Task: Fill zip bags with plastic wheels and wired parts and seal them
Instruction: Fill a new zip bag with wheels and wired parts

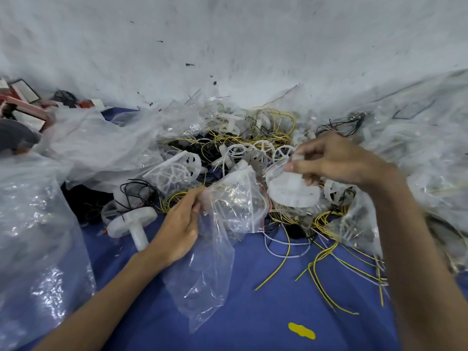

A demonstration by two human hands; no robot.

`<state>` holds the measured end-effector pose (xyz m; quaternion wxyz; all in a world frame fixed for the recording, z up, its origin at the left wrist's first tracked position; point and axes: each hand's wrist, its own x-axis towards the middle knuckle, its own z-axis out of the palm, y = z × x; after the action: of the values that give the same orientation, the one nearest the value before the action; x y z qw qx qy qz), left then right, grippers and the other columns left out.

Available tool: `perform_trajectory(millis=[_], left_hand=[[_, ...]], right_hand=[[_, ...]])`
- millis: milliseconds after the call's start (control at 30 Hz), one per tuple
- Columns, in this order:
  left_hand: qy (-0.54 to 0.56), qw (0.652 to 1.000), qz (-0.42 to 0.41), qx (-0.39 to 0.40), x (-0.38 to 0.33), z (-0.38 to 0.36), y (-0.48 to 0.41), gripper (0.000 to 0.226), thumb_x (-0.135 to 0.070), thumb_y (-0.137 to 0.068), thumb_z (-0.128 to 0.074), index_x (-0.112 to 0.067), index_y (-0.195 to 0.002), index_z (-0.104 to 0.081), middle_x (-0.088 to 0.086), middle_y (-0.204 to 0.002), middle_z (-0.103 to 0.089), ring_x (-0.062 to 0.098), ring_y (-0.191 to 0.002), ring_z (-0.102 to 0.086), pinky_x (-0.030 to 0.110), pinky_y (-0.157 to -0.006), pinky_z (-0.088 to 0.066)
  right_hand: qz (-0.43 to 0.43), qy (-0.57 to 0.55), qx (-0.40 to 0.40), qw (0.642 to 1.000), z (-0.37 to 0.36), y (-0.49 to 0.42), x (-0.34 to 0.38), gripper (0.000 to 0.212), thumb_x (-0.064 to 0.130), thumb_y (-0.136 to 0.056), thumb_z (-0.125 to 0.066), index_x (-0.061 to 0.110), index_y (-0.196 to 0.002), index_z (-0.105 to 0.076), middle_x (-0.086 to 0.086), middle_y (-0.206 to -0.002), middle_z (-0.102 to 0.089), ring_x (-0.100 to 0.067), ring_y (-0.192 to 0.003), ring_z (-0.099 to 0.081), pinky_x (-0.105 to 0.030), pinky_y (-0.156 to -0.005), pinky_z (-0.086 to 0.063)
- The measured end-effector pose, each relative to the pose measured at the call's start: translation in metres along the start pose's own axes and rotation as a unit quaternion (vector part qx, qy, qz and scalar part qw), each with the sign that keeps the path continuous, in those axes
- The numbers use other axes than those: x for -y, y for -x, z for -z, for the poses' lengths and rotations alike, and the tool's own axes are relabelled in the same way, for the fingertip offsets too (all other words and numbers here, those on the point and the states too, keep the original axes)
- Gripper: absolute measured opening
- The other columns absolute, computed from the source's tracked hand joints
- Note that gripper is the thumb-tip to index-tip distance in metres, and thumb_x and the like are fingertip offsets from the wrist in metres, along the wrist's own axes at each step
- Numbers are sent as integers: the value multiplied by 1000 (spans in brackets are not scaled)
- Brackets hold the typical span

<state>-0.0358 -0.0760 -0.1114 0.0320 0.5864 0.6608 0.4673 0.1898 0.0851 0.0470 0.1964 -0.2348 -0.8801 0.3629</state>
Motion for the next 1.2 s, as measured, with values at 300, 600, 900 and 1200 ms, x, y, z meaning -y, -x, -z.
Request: perform_trajectory(millis=[300,600,900,1200], left_hand=[[-2,999,-43,20,-9,4,-1,28,-19,-99,-35,-40,-109,-49,-21,-104,-56,2,-96,-54,19,-80,-42],[148,985,-37,82,-83,22,-46,52,-49,-89,-36,-18,-126,-56,-6,-128,-57,7,-121,-50,35,-103,-37],[26,965,-81,248,-114,28,-89,17,-39,-76,-62,-26,-87,-59,-11,-114,-45,10,-116,-43,43,-107,-31],[53,974,-100,197,-105,23,-88,12,-26,-82,-67,-16,-82,-60,-6,-103,-51,11,-104,-52,44,-100,-39]], right_hand=[[-55,-16,186,981,-42,-15,1,35,24,-93,-53,12,-126,-50,3,-65,-54,-2,-50,-50,-14,-47,-42],[-16,-12,149,989,-50,-19,7,15,13,-89,-60,3,-80,-68,6,-56,-58,0,-47,-52,-11,-46,-41],[21,-101,146,984,-39,-16,8,9,3,-82,-65,6,-74,-62,6,-57,-64,-1,-54,-61,-12,-56,-49],[24,-10,142,990,-43,-17,9,17,9,-83,-68,-8,-80,-65,11,-56,-53,4,-47,-47,-8,-51,-36]])
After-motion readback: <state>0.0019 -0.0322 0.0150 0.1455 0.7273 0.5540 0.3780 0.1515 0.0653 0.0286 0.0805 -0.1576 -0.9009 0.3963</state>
